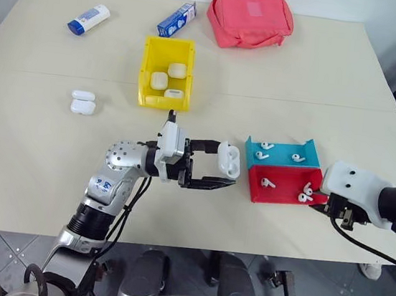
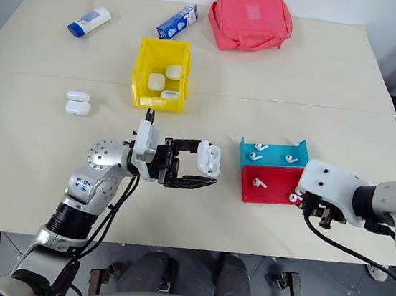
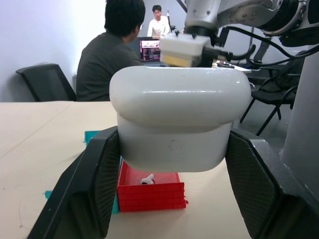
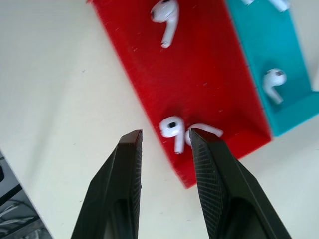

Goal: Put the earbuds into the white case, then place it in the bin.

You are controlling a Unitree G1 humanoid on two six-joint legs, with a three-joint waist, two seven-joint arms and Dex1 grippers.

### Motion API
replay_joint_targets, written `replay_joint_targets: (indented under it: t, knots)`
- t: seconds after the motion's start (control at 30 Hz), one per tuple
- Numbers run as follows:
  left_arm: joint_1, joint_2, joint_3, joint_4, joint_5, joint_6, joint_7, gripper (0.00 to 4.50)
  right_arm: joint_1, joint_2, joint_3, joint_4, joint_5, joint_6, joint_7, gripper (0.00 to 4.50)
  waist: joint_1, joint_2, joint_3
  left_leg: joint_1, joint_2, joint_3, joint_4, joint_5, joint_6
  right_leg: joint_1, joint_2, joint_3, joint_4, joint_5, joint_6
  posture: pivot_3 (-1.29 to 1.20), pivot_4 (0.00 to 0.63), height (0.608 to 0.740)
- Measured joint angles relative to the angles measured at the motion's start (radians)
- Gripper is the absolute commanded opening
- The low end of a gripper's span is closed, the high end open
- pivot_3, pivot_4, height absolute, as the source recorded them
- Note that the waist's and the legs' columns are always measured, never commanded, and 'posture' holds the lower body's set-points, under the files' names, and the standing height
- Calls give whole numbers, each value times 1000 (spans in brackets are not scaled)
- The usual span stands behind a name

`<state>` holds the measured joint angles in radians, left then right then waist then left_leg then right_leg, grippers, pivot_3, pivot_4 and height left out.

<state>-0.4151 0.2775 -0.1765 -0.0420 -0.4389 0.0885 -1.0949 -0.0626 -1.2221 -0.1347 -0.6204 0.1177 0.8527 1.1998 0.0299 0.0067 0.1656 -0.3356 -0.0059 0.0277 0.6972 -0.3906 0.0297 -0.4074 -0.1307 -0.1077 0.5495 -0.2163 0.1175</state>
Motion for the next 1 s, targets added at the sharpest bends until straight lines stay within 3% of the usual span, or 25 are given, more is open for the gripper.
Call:
replay_joint_targets:
  t: [0.73, 0.9, 1.0]
  knots:
    - [48, 14, -9, -60, 0, 22, 17, 2777, -154, 0, 230, 126, 6, -76, -78, 1552, -3, 0, 0, 0, 0, 0, 0, 0, 0, 0, 0, 0, -1, 0, 0, 0, 150, 740]
    - [52, 17, -8, -66, 0, 24, 23, 2777, -163, 0, 230, 110, 31, -64, -73, 3074, -2, 0, 0, 0, 0, 0, 0, 0, 0, 0, 0, 0, -1, 0, 0, 0, 150, 740]
    - [52, 17, -8, -66, 0, 26, 25, 2777, -163, 0, 230, 110, 31, -56, -84, 3074, -2, 0, 0, 0, 0, 0, 0, 0, 0, 0, 0, 0, -1, 0, 0, 0, 150, 740]
